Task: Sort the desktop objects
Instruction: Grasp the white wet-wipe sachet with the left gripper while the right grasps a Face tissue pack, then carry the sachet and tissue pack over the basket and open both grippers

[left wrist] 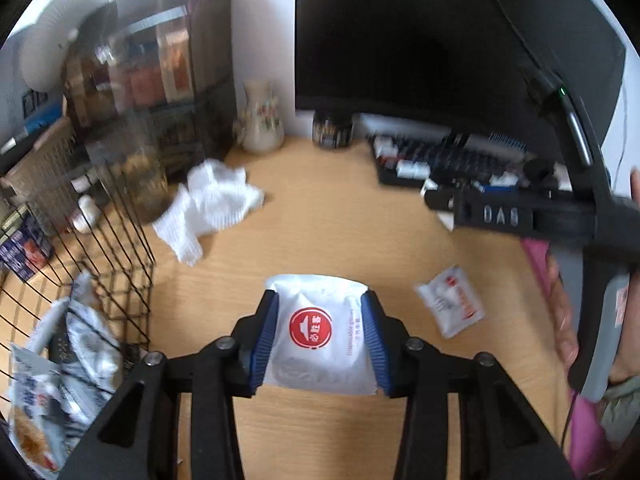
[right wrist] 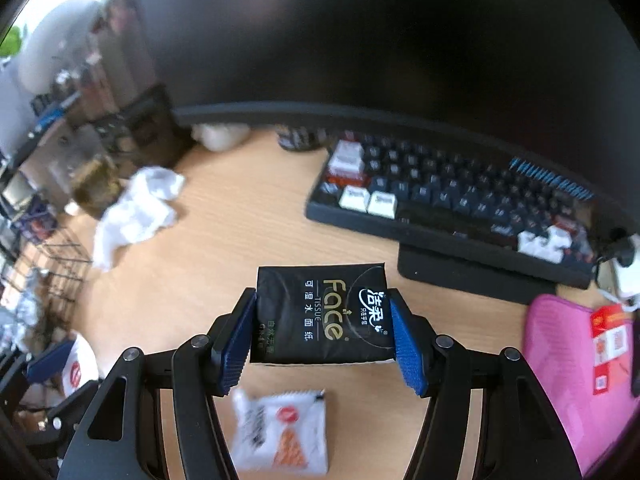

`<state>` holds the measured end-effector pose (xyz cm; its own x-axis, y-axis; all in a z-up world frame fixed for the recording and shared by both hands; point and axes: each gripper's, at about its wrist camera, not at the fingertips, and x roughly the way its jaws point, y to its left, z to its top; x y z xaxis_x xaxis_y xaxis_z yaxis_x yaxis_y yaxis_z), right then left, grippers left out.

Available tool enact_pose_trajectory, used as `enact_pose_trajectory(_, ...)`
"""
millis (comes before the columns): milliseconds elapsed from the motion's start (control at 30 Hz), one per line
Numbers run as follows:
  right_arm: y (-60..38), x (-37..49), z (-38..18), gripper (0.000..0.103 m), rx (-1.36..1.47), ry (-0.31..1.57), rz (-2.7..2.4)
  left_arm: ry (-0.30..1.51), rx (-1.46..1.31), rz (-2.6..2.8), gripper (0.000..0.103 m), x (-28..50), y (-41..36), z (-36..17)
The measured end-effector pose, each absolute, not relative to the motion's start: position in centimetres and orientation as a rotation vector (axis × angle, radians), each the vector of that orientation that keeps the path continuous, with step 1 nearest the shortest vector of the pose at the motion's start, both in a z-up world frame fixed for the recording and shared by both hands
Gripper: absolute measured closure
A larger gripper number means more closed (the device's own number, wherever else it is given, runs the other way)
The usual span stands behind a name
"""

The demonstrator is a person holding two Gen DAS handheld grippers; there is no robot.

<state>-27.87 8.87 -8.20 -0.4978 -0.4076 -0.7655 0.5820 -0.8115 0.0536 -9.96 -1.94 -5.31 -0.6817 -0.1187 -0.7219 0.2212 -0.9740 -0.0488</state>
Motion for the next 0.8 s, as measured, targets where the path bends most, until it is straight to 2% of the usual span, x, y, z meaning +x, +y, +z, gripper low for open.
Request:
enact_pose_trajectory(167,7.2,-22.5,-3.3,0.041,0.932,0.324,-2.261,0.203,0.969,-2.745,0.056,-6.9,-2.9,-0.3)
enact_pose_trajectory(367,2.9,-15.8,1.3,0.04,0.77,0.353,-2.138,0.202,0.804,-2.675,0.056,-2.3,-6.6,3.4)
enact_pose_trajectory(533,-1.8,-10.3,3.1,0.04,0.688,0.377,-2.009,0.203,0.737,-2.546,0.056,1.8,-11.5,4.3)
enact_pose_trajectory(800,-9.0,-3.5,3.0,0.04,0.646,0.42,-1.812,0.257,0.749,-2.345,0.056,7.7,-18.8,2.6)
